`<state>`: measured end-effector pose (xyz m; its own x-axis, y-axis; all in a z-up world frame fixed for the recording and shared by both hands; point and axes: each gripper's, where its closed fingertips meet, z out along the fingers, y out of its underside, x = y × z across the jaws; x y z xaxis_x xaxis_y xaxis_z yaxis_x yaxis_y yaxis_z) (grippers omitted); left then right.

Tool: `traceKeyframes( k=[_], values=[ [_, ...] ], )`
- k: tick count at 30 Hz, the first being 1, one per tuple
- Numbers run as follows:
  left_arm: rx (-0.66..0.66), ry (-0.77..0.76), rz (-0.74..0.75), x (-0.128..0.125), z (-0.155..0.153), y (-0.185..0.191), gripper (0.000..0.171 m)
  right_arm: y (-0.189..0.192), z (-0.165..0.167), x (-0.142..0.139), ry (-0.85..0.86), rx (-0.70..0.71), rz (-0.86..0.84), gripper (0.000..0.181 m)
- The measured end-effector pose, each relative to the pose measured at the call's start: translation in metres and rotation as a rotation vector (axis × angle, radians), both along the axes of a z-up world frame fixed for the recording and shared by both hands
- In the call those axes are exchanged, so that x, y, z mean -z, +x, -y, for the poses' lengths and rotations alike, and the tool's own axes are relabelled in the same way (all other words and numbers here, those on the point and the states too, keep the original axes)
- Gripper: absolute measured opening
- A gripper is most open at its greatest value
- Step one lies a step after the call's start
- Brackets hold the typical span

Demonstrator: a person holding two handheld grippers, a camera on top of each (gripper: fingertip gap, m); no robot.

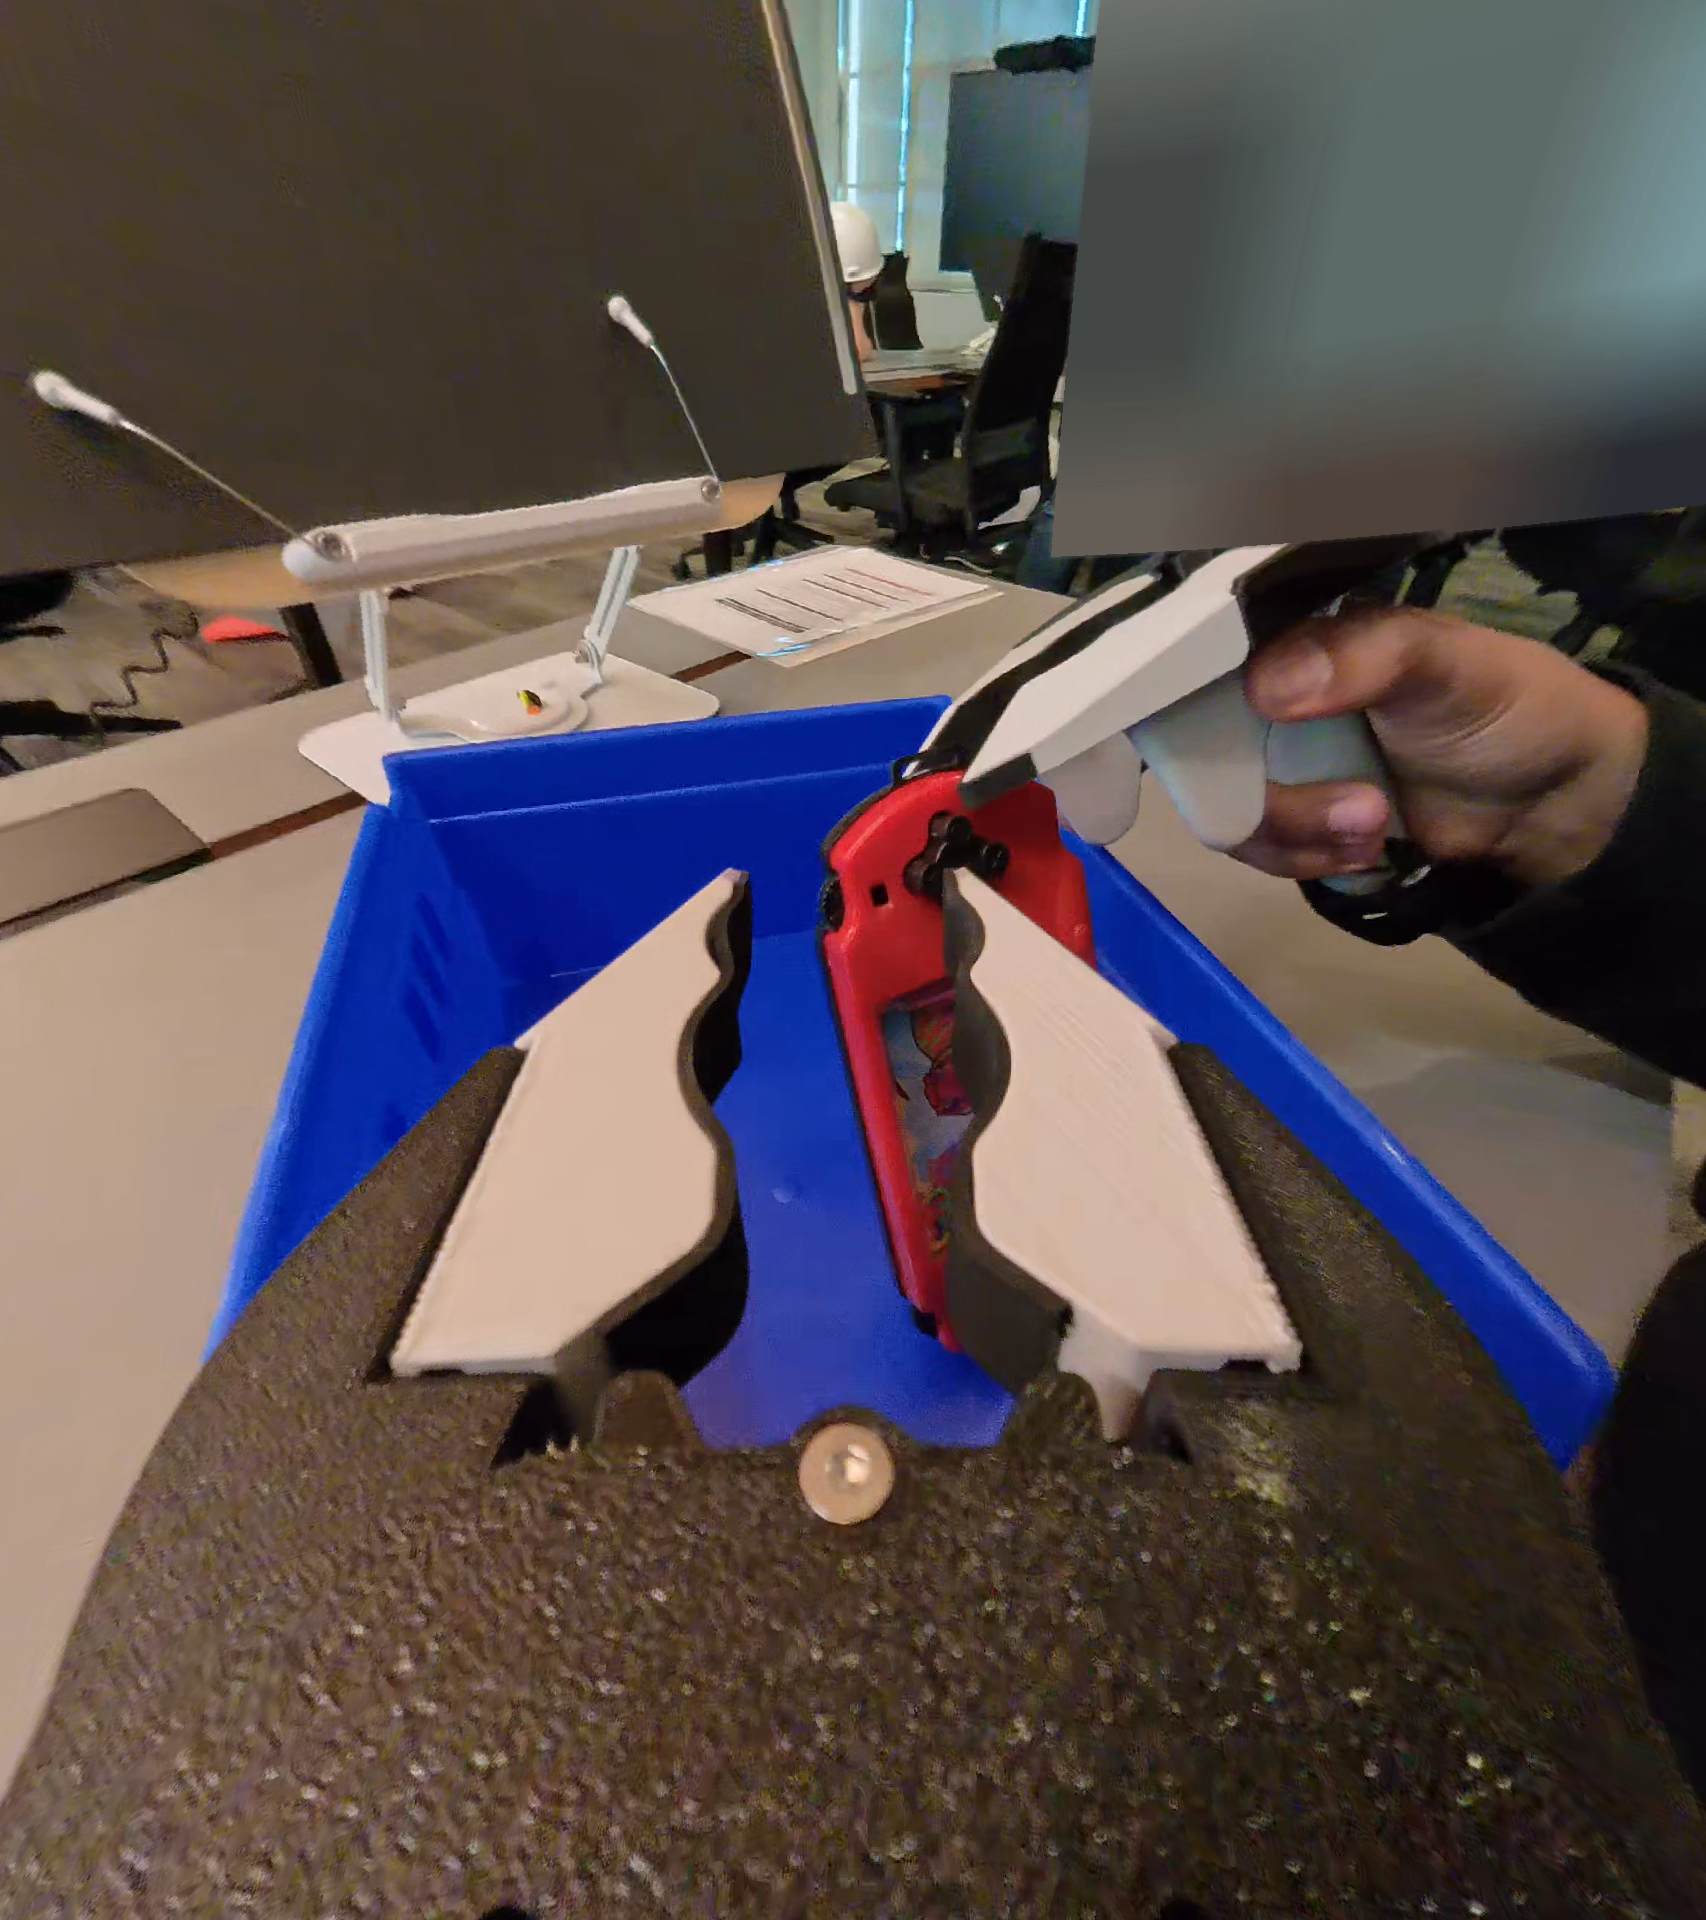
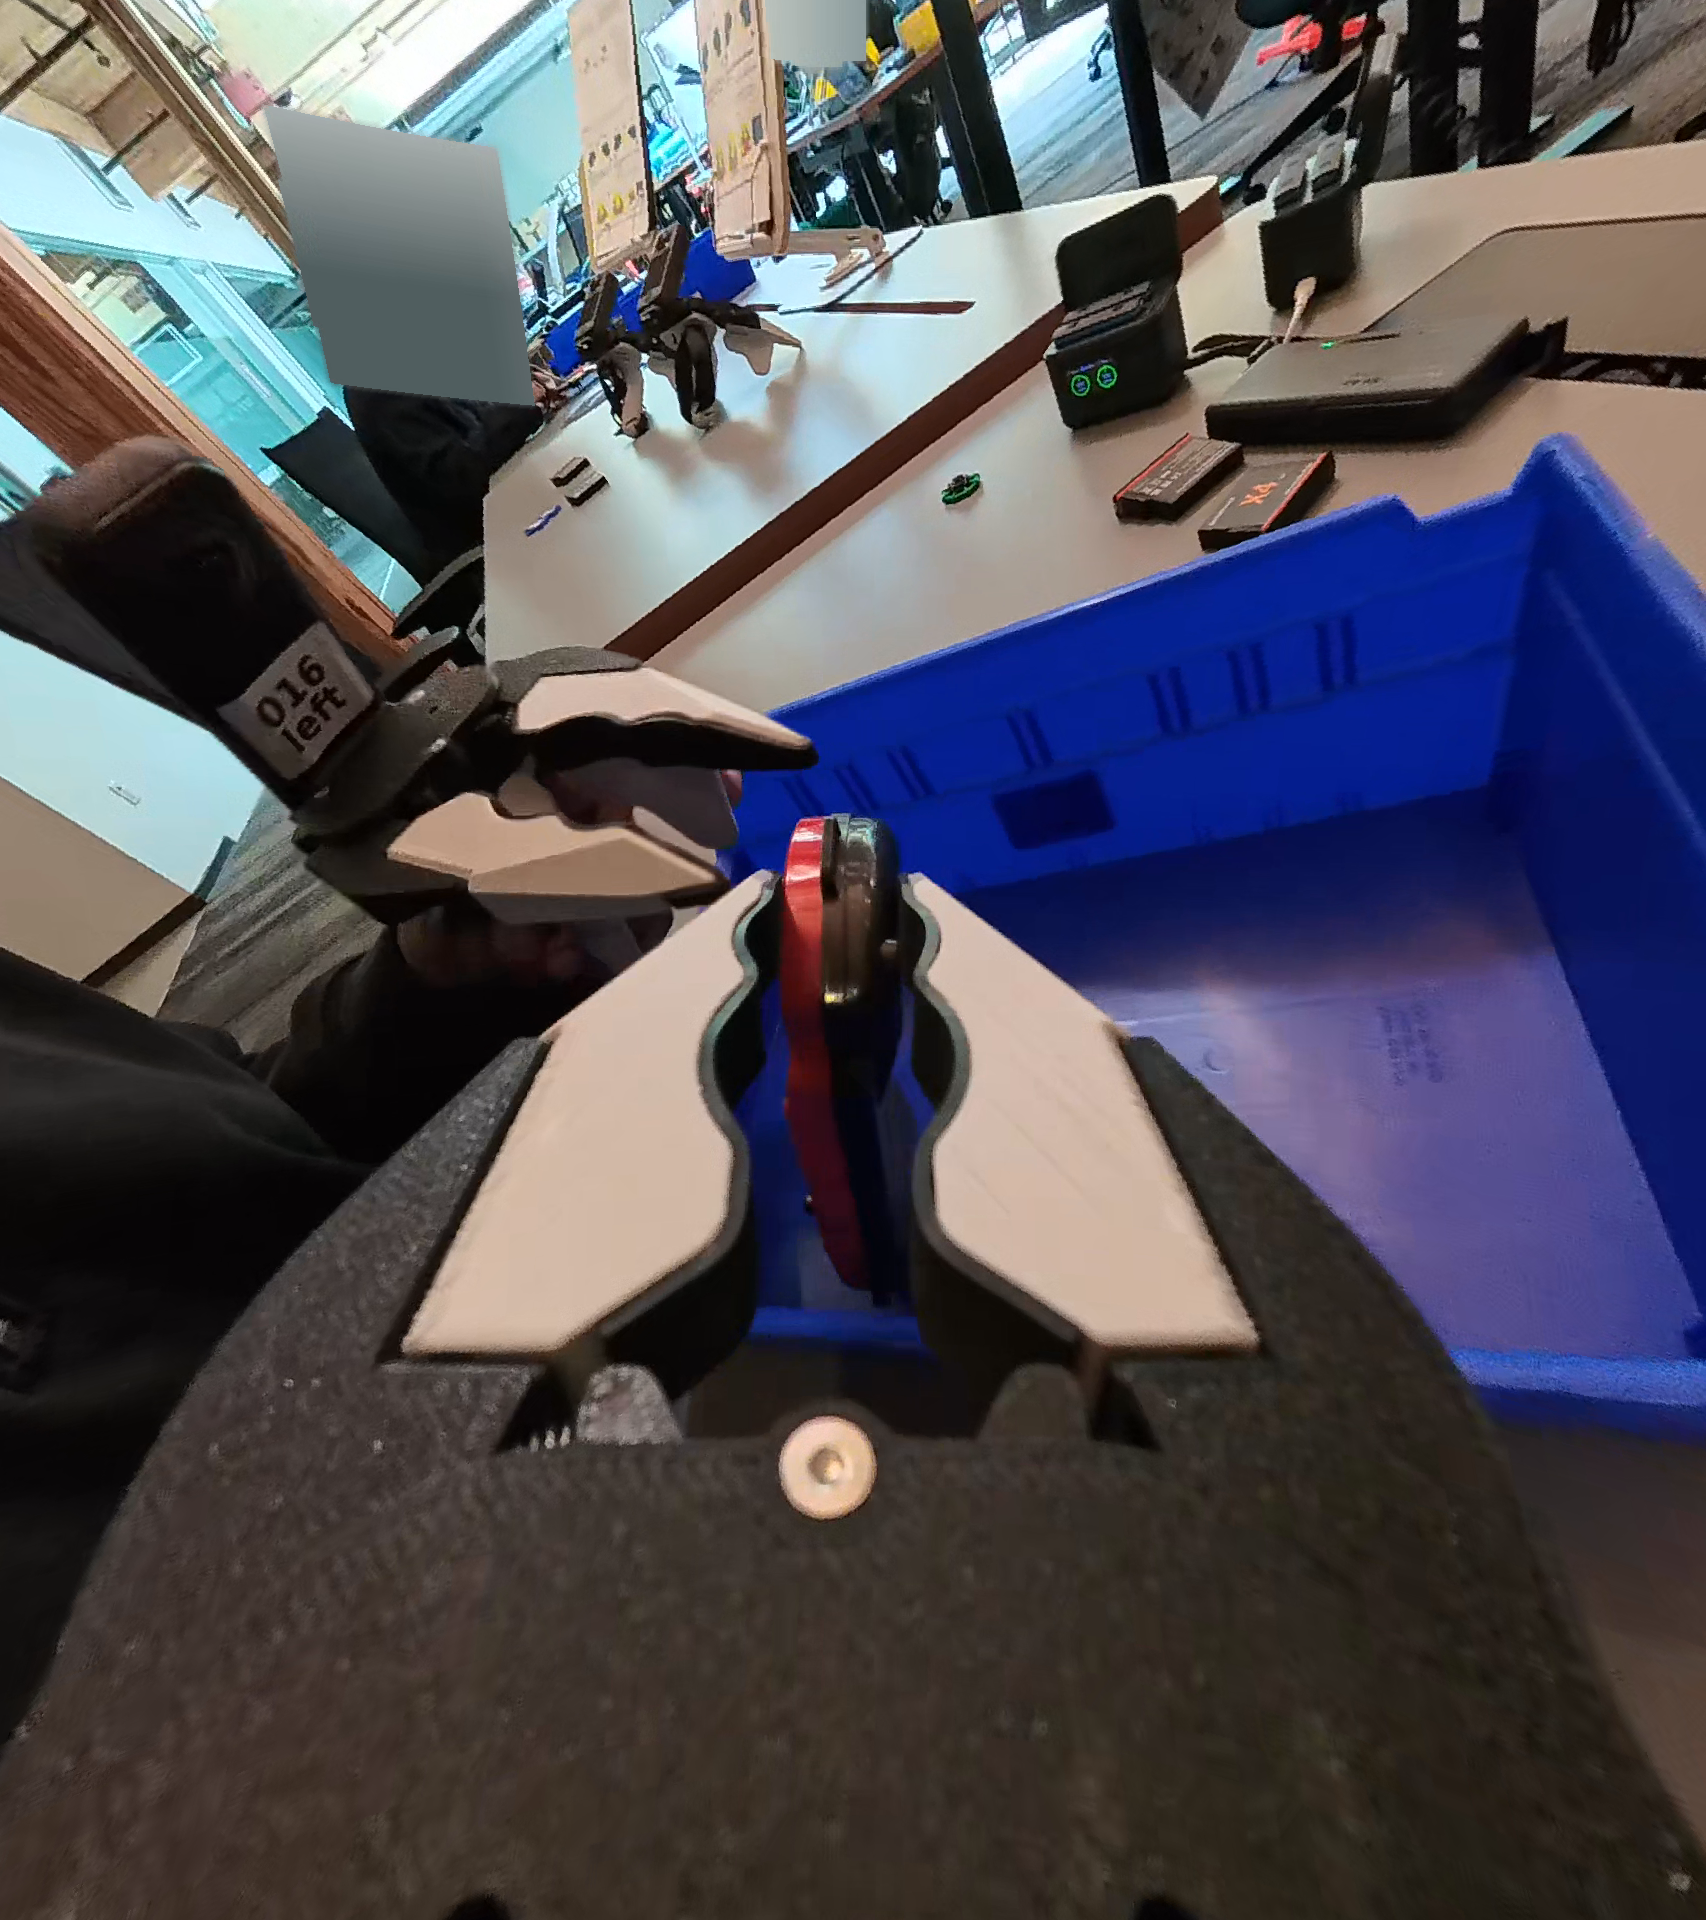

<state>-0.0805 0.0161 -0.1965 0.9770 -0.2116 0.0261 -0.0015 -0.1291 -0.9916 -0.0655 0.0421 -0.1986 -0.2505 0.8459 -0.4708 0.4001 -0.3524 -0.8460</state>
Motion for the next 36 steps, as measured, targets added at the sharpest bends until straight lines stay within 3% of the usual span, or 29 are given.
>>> traceKeyframes(
  k=[7,14,19,23,31,36],
  values=[
    [0.034,-0.005,0.057,0.005,0.005,0.007,0.037,0.001,0.011,-0.004,0.039,-0.019,-0.051,0.021],
    [0.143,-0.013,0.086,0.006,0.013,0.017,0.036,0.001,0.029,-0.008,0.124,-0.132,-0.08,0.021],
    [0.132,-0.025,0.018,0.012,0.017,0.019,0.055,-0.006,0.03,-0.008,0.127,-0.146,-0.083,0.021],
    [0.11,-0.021,-0.011,0.014,0.017,0.017,0.055,-0.01,0.03,-0.007,0.119,-0.144,-0.08,0.021],
    [0.117,0.068,0.101,-0.01,0.017,0.002,0.055,-0.01,0.026,-0.008,0.204,-0.113,-0.076,0.02],
    [0.095,0.066,0.044,-0.014,0.011,-0.003,0.055,-0.018,0.011,-0.011,0.27,-0.063,-0.076,0.02]
  ],
)
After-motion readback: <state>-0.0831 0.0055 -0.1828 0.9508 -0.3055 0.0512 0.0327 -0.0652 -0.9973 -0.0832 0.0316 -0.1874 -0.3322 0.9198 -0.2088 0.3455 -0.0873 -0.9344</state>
